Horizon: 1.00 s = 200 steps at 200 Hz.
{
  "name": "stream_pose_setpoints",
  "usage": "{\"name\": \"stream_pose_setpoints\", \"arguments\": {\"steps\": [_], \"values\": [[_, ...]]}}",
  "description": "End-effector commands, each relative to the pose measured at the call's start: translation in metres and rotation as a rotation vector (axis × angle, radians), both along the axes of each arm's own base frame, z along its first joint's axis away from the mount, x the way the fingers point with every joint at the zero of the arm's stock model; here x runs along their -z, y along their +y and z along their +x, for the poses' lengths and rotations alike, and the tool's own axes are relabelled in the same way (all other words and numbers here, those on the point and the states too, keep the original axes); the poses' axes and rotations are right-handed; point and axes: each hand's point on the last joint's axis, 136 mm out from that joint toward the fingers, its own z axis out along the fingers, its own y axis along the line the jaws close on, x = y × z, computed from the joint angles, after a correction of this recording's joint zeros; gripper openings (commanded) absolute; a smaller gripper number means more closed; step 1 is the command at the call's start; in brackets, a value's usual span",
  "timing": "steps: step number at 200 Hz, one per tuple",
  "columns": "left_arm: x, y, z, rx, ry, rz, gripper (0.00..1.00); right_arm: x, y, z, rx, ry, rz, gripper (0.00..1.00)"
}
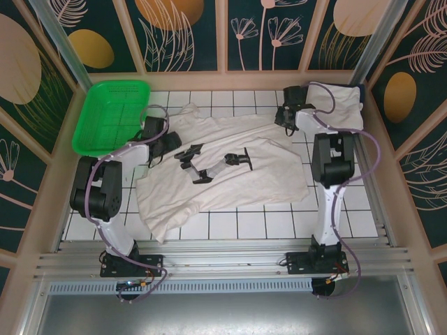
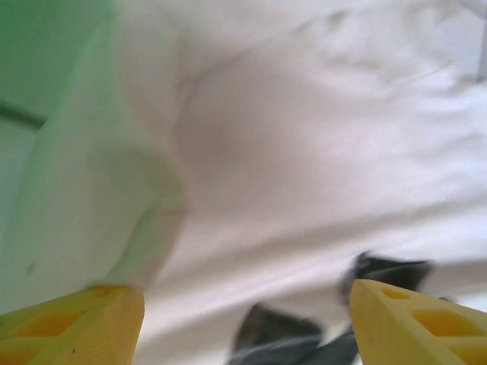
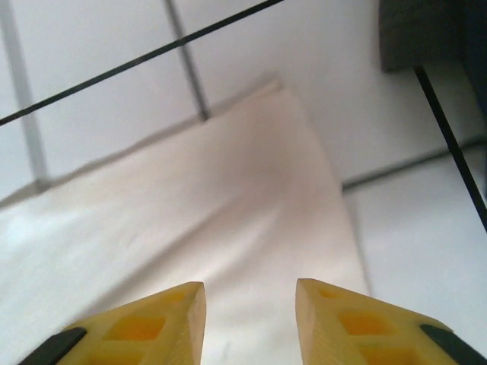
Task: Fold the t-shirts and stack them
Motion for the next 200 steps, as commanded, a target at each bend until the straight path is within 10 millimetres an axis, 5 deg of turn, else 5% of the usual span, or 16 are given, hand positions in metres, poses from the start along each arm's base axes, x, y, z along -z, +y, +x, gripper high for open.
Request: {"name": "stream_pose_setpoints", "arguments": {"steps": [1, 35, 77, 103, 129, 184, 200], "values": [[-0.004, -0.014, 0.031, 0.07, -0.005, -0.013, 0.71, -0.051, 0.039, -0.035, -0.069, -0.145, 0.024, 0.39], [-0.001, -0.011, 0.097, 0.116, -0.034, 0.152, 0.79, -0.025, 0.081, -0.121, -0.18, -0.138, 0.096, 0.42], [0.003, -0.028, 0.134, 0.347, -0.033, 0.458, 0.83, 0.025, 0.08, -0.201, -0.19, -0.058, 0.153, 0.42], [0.002, -0.044, 0.14, 0.415, -0.081, 0.667, 0.92, 0.039, 0.074, -0.22, -0.189, -0.059, 0.151, 0.42], [0.003, -0.039, 0.152, 0.401, -0.076, 0.731, 0.9, 0.058, 0.065, -0.239, -0.176, -0.013, 0.143, 0.42], [0.011, -0.012, 0.173, 0.322, -0.018, 0.88, 0.56, 0.068, 0.031, -0.257, -0.057, 0.038, 0.089, 0.44], [0.014, -0.014, 0.173, 0.345, -0.019, 0.855, 0.57, 0.07, 0.021, -0.261, -0.019, 0.043, 0.09, 0.45]]}}
